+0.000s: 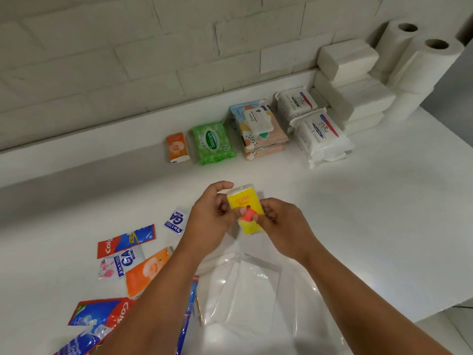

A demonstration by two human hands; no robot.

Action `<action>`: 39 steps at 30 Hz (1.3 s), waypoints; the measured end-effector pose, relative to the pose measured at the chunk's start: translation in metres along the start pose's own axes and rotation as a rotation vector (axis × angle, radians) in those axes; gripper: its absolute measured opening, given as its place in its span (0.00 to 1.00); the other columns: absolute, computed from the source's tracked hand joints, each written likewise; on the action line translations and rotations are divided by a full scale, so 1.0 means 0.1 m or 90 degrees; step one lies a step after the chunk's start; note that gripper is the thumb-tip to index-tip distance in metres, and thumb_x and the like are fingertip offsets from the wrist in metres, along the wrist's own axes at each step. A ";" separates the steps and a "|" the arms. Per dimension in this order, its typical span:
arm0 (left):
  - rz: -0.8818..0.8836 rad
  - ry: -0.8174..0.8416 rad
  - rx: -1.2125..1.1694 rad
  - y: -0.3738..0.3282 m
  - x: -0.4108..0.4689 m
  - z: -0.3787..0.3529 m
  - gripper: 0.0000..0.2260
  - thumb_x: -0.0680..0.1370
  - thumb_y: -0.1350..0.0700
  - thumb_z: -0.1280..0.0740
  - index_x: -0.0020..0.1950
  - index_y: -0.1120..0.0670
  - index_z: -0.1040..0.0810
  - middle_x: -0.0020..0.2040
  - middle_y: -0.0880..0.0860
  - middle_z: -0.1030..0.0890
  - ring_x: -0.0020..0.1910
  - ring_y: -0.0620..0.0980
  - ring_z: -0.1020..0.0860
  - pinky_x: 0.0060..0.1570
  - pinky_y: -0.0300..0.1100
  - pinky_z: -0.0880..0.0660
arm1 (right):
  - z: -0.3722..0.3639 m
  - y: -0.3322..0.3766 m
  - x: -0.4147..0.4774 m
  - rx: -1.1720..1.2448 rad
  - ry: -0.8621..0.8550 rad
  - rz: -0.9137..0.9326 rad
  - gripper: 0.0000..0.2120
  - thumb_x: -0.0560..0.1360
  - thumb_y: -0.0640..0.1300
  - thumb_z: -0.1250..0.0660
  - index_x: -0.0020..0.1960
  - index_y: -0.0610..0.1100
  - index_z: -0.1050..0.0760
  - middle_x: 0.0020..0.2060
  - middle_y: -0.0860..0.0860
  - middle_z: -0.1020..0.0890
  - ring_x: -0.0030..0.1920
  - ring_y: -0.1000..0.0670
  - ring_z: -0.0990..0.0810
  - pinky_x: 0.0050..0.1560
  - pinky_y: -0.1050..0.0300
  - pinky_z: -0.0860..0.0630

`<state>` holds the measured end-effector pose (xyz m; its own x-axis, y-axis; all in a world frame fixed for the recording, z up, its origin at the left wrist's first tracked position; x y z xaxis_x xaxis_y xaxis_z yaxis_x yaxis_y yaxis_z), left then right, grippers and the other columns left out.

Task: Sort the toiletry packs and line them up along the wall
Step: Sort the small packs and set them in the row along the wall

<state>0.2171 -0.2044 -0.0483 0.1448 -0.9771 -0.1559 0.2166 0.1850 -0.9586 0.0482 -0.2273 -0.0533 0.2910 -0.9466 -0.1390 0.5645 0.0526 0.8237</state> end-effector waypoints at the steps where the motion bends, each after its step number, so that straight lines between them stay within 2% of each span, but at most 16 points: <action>1: 0.001 -0.017 -0.020 -0.02 0.00 0.06 0.21 0.74 0.63 0.25 0.64 0.49 0.26 0.39 0.50 0.18 0.39 0.48 0.22 0.43 0.38 0.24 | -0.03 0.03 0.06 0.030 0.000 0.000 0.09 0.75 0.54 0.31 0.48 0.48 0.20 0.40 0.51 0.15 0.43 0.51 0.18 0.47 0.51 0.22; 5: 0.026 -0.041 -0.055 0.01 -0.02 0.24 0.15 0.75 0.62 0.26 0.60 0.50 0.20 0.47 0.51 0.13 0.46 0.50 0.16 0.48 0.43 0.20 | -0.19 0.17 0.28 0.185 -0.026 0.018 0.15 0.70 0.58 0.31 0.49 0.48 0.19 0.41 0.47 0.15 0.44 0.42 0.17 0.48 0.41 0.21; 9: 0.054 -0.136 -0.049 0.14 -0.01 0.52 0.07 0.74 0.59 0.25 0.51 0.49 0.16 0.43 0.50 0.13 0.42 0.48 0.15 0.53 0.50 0.19 | -0.42 0.38 0.52 0.303 0.004 0.024 0.07 0.74 0.44 0.28 0.52 0.46 0.17 0.45 0.48 0.13 0.47 0.44 0.15 0.55 0.39 0.21; 12: 0.080 -0.223 -0.062 0.26 0.07 0.78 0.07 0.74 0.57 0.24 0.50 0.52 0.15 0.43 0.56 0.13 0.44 0.58 0.15 0.55 0.56 0.19 | -0.64 0.53 0.74 0.329 0.046 0.033 0.09 0.76 0.38 0.30 0.55 0.44 0.18 0.48 0.46 0.14 0.50 0.44 0.15 0.57 0.39 0.21; 13: 0.084 -0.243 -0.065 0.29 0.11 0.86 0.06 0.74 0.57 0.24 0.50 0.52 0.15 0.42 0.56 0.14 0.42 0.59 0.16 0.54 0.57 0.20 | -0.72 0.59 0.82 0.327 0.054 0.038 0.10 0.76 0.37 0.31 0.56 0.44 0.18 0.49 0.46 0.14 0.51 0.43 0.15 0.57 0.39 0.21; 15: 0.080 -0.274 -0.062 0.31 0.22 1.02 0.04 0.74 0.57 0.24 0.48 0.53 0.15 0.41 0.56 0.14 0.38 0.54 0.18 0.51 0.56 0.20 | -0.82 0.70 0.95 0.293 0.043 0.061 0.12 0.75 0.38 0.33 0.57 0.45 0.18 0.50 0.47 0.14 0.51 0.45 0.16 0.58 0.40 0.21; 18: 0.089 -0.315 -0.059 0.36 0.45 1.24 0.02 0.74 0.57 0.24 0.45 0.54 0.16 0.37 0.56 0.15 0.34 0.51 0.20 0.47 0.51 0.19 | -0.95 0.84 1.15 0.201 0.031 0.081 0.14 0.76 0.38 0.37 0.60 0.45 0.20 0.53 0.49 0.15 0.53 0.48 0.17 0.60 0.48 0.23; 20: 0.090 -0.343 -0.032 0.37 0.64 1.37 0.05 0.73 0.54 0.25 0.40 0.54 0.16 0.32 0.57 0.18 0.32 0.50 0.23 0.42 0.51 0.21 | -1.00 0.94 1.27 0.141 0.034 0.101 0.14 0.77 0.36 0.39 0.59 0.44 0.19 0.51 0.47 0.15 0.50 0.47 0.18 0.54 0.53 0.22; 22: 0.084 -0.349 0.034 0.36 0.84 1.47 0.08 0.71 0.49 0.28 0.39 0.53 0.17 0.32 0.59 0.19 0.31 0.50 0.25 0.40 0.53 0.22 | -1.06 1.04 1.38 0.085 0.042 0.123 0.15 0.76 0.34 0.41 0.56 0.41 0.20 0.45 0.44 0.16 0.42 0.45 0.21 0.43 0.56 0.26; 25: 0.087 -0.345 0.057 0.32 1.05 1.52 0.09 0.70 0.47 0.30 0.35 0.51 0.17 0.28 0.54 0.21 0.30 0.51 0.25 0.37 0.49 0.26 | -1.09 1.12 1.54 0.017 0.046 0.125 0.12 0.74 0.33 0.42 0.52 0.36 0.21 0.37 0.44 0.21 0.36 0.46 0.26 0.34 0.58 0.34; 27: 0.099 -0.343 0.069 0.34 1.16 1.53 0.09 0.70 0.48 0.29 0.32 0.50 0.17 0.26 0.50 0.21 0.29 0.50 0.25 0.38 0.46 0.26 | -1.11 1.13 1.63 0.005 0.051 0.110 0.12 0.74 0.33 0.41 0.51 0.34 0.21 0.38 0.41 0.20 0.37 0.44 0.25 0.34 0.56 0.32; 29: 0.131 -0.346 0.061 0.49 1.36 1.59 0.07 0.69 0.49 0.27 0.31 0.46 0.16 0.27 0.50 0.19 0.30 0.50 0.22 0.43 0.50 0.20 | -1.20 1.11 1.80 0.012 0.068 0.069 0.12 0.73 0.33 0.41 0.51 0.34 0.21 0.36 0.41 0.22 0.37 0.44 0.25 0.35 0.52 0.30; 31: 0.152 -0.353 0.077 0.60 1.49 1.65 0.05 0.67 0.48 0.26 0.31 0.44 0.15 0.29 0.51 0.17 0.32 0.54 0.18 0.45 0.53 0.19 | -1.27 1.10 1.91 0.039 0.080 0.015 0.11 0.73 0.33 0.41 0.48 0.35 0.21 0.31 0.48 0.26 0.33 0.47 0.28 0.32 0.57 0.34; 34: 0.139 -0.368 0.123 0.54 1.52 1.68 0.09 0.66 0.45 0.27 0.31 0.49 0.15 0.31 0.54 0.16 0.39 0.59 0.17 0.44 0.52 0.20 | -1.28 1.20 1.89 0.097 0.106 -0.009 0.08 0.73 0.34 0.40 0.41 0.39 0.23 0.27 0.50 0.29 0.29 0.51 0.32 0.31 0.59 0.38; 37: 0.144 -0.377 0.183 0.53 1.50 1.68 0.11 0.70 0.45 0.28 0.39 0.52 0.13 0.35 0.54 0.15 0.41 0.56 0.16 0.45 0.48 0.20 | -1.30 1.20 1.88 0.096 0.118 -0.025 0.11 0.73 0.34 0.40 0.34 0.43 0.28 0.26 0.50 0.30 0.27 0.52 0.34 0.28 0.60 0.40; 39: 0.139 -0.379 0.207 0.55 1.50 1.67 0.13 0.72 0.44 0.29 0.41 0.53 0.13 0.36 0.54 0.15 0.40 0.54 0.16 0.44 0.48 0.21 | -1.32 1.18 1.91 0.098 0.115 -0.040 0.11 0.73 0.34 0.40 0.34 0.44 0.28 0.26 0.51 0.30 0.27 0.53 0.34 0.27 0.60 0.40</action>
<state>0.4121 -0.3233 -0.0850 0.7003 -0.7081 -0.0902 0.3859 0.4819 -0.7867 0.2725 -0.3601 -0.0552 0.4001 -0.8735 -0.2773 0.4661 -0.0665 0.8822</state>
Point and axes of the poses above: each hand's wrist, its own x-axis towards the middle knuckle, its own z-axis out of the back of the hand, y = z × x, the point moved 7 cm from there along x, towards the middle knuckle
